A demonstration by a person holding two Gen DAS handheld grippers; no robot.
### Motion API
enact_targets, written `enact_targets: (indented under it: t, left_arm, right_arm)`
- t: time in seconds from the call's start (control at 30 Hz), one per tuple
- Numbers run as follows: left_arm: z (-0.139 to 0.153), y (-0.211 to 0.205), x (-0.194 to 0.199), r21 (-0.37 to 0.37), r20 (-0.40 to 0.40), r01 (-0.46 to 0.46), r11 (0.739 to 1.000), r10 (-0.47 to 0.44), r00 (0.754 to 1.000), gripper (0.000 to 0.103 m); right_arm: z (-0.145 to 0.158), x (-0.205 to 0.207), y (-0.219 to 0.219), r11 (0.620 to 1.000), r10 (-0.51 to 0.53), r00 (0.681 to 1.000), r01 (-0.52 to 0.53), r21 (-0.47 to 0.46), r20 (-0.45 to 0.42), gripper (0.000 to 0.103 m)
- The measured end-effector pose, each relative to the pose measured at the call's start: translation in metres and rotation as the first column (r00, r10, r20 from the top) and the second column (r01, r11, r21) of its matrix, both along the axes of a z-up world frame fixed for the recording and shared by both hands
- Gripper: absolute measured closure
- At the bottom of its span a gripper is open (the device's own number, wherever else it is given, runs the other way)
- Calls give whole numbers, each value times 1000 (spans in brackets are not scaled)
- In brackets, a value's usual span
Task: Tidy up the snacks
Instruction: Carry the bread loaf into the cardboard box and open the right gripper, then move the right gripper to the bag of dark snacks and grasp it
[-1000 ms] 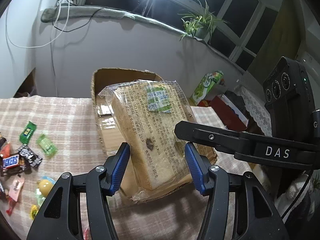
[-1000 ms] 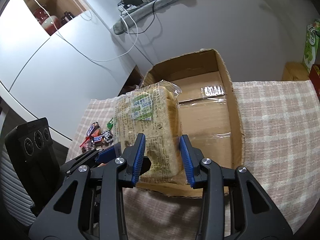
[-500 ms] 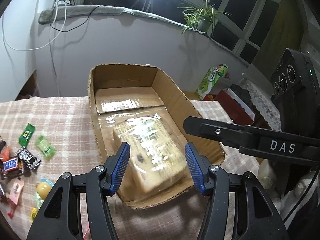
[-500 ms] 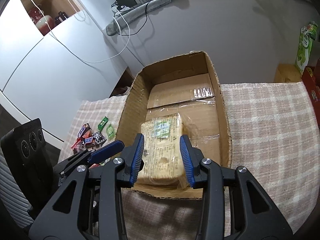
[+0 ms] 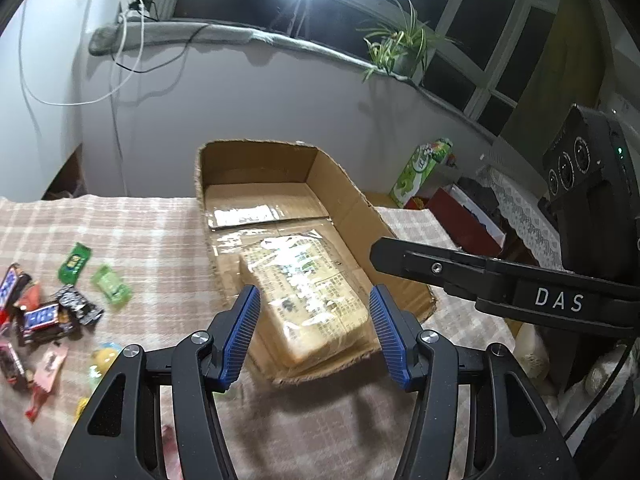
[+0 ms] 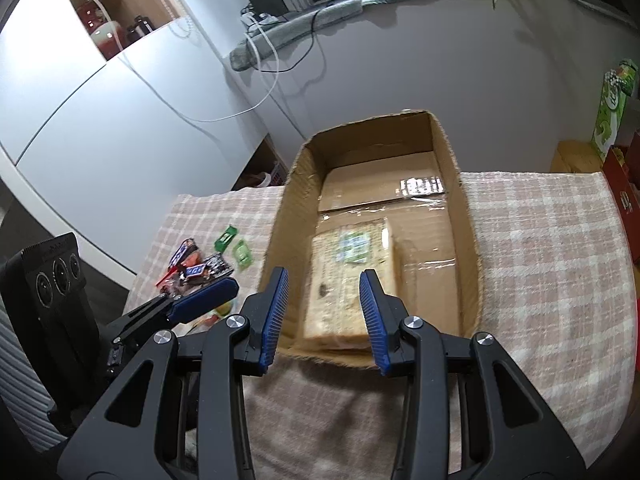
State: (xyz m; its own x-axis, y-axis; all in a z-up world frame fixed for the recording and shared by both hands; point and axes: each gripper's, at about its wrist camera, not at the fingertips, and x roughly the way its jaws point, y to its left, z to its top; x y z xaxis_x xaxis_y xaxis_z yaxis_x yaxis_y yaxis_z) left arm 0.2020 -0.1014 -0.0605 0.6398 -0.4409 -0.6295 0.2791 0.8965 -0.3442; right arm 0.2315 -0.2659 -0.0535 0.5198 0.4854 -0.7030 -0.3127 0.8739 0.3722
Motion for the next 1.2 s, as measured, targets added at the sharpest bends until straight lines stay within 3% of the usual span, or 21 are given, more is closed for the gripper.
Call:
enact_targets:
  t: [0.3,0.63,0.8,1.2]
  left_arm:
    - [9,46,-37,-5,37,-68,998,68,997,47]
    - [-5,120,-81,3,25,-182,983,182,983,47]
    - [-18,147,-98,27,5,-227,974,227,974,47]
    - [-51,194,-96,56,-70,-319,946,322,944,47]
  right_arm:
    - [0,-37,31,997,69,997,-69,-21,19,64]
    - [-18,-77,75,983,169,986,-167,-73,15,64]
    - [-30,-85,104,961,234,972,-228,-158,21,51]
    - [-50,-75,162,883,370,929,-354,-309,-8,51]
